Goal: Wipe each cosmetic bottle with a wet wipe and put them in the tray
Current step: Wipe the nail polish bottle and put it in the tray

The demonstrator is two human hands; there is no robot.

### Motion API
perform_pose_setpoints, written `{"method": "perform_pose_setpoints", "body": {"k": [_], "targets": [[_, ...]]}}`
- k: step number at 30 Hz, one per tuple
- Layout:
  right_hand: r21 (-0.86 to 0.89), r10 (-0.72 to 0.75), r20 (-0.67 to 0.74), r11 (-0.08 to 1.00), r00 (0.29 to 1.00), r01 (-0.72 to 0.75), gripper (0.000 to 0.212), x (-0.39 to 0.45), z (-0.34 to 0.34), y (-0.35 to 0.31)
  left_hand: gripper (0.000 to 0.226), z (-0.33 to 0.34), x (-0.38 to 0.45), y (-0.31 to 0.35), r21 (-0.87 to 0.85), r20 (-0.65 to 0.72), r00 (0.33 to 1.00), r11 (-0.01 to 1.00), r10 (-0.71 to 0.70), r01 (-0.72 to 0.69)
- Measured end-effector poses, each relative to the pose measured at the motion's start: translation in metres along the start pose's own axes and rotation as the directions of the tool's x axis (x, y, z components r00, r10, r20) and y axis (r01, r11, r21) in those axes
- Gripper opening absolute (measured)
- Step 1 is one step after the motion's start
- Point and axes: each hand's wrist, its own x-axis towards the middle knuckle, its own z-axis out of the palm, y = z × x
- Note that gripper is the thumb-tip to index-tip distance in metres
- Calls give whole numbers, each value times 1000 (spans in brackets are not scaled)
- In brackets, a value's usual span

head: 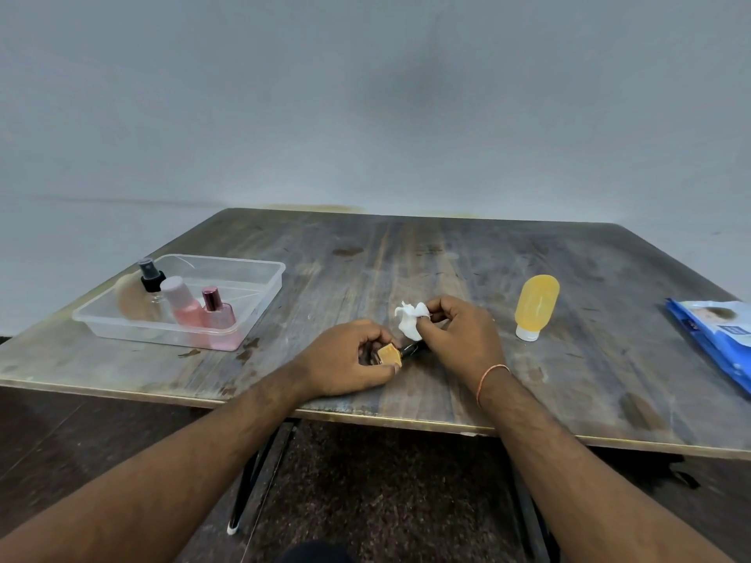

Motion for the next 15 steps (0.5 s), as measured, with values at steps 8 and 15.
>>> {"method": "perform_pose_setpoints", "body": {"k": [8,15], "targets": [[14,-22,-152,1000,988,25,11,-3,-4,-2,25,3,-1,0,5,-204,978,999,-38,40],[-112,-142,-209,986,968,121,12,-2,-2,-1,31,0,1,-3,47,-282,953,991,-107,126]]}}
